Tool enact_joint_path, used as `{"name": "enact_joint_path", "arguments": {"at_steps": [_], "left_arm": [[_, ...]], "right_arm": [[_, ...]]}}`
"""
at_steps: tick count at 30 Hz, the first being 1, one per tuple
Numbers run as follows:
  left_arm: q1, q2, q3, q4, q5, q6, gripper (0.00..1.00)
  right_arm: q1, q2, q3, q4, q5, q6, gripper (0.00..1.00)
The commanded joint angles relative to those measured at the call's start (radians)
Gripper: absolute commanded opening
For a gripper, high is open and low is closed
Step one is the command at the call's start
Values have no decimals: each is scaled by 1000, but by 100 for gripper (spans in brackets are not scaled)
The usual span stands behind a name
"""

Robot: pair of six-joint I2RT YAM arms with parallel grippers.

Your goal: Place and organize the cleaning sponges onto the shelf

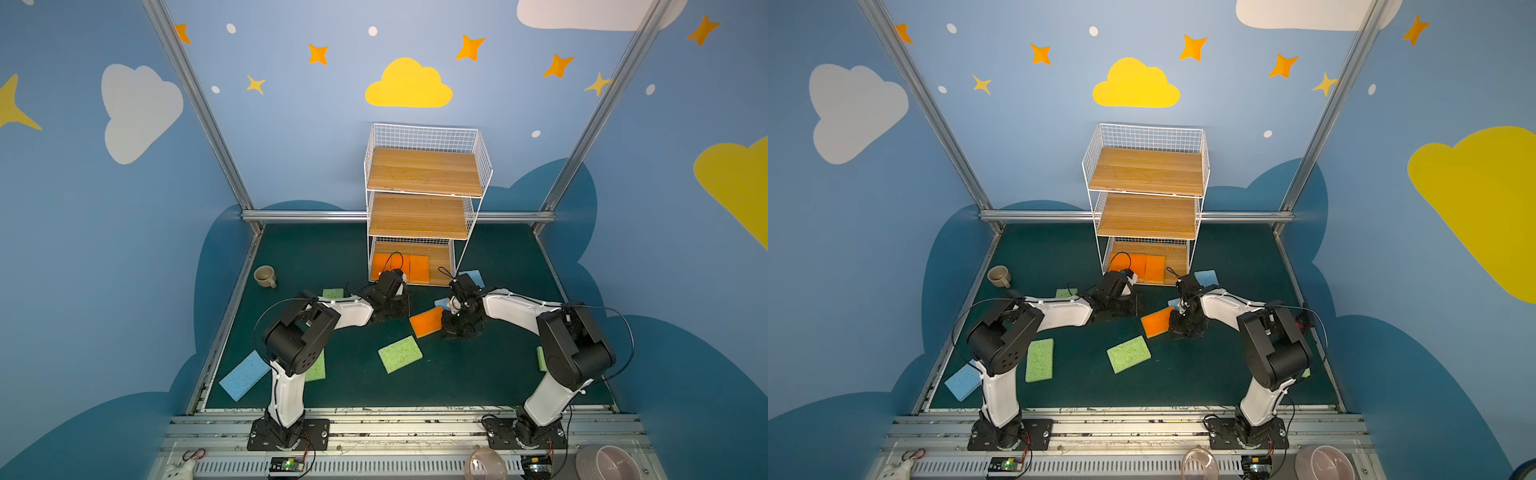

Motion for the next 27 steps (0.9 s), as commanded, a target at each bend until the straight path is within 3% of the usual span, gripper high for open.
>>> {"name": "enact_joint_path", "arguments": {"at_steps": [1, 12, 19, 22, 27], "left_arm": [[-22, 10, -4, 15, 8, -2, 4], [-110, -59, -126, 66, -7, -48, 4], [-107, -144, -178, 37, -43, -46, 7], [-92, -193, -188, 15, -49, -39, 16], [-71, -290, -206, -31, -61, -20, 41]], "right_arm": [[-20, 35, 33, -4, 43, -13, 0], [-31, 121, 144, -11, 6, -27, 0], [-31, 71, 121, -37, 46, -63, 0], [-31, -3, 96, -71, 83, -110, 13], [-24, -139, 77, -152, 134, -185, 28]]}}
